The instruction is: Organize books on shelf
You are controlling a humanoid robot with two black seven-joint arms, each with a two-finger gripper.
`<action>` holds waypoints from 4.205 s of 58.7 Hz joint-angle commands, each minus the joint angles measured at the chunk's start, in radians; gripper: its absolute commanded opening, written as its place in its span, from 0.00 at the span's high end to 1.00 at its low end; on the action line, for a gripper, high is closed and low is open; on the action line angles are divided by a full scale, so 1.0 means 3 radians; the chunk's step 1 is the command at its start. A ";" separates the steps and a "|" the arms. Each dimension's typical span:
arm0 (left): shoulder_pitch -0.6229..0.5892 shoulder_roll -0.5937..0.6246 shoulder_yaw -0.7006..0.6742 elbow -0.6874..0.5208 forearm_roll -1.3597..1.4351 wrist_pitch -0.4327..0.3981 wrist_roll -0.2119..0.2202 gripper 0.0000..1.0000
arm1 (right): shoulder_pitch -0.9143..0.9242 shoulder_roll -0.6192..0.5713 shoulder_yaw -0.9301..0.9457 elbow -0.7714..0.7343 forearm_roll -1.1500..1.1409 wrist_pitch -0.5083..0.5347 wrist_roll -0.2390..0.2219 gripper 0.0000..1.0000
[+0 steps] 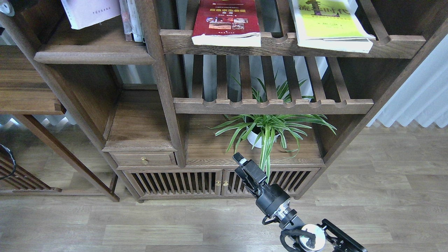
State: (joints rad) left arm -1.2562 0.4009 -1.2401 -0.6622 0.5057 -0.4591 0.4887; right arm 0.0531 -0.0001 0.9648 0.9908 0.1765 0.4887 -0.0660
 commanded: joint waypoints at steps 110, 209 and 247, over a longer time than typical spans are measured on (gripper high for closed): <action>-0.0481 -0.0360 0.0999 0.0929 0.0201 -0.0098 -0.0586 0.96 | -0.0233 -0.0071 0.0092 0.0174 0.0041 0.0000 0.0123 0.02; 0.0659 0.0719 0.0953 -0.1172 -0.0612 0.0390 -0.0499 0.41 | -0.0213 -0.0025 0.0189 0.0195 0.0220 0.0000 0.0174 0.02; 0.1405 0.0832 0.0258 -0.2195 -0.0622 0.0763 -0.0473 0.34 | -0.0172 -0.0158 0.0159 0.0190 0.0220 0.0000 0.0143 0.02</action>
State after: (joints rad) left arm -0.8593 0.6521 -1.1200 -1.2679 0.3194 -0.2709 0.3452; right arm 0.0001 -0.0206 1.0261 1.0435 0.2422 0.4887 -0.0167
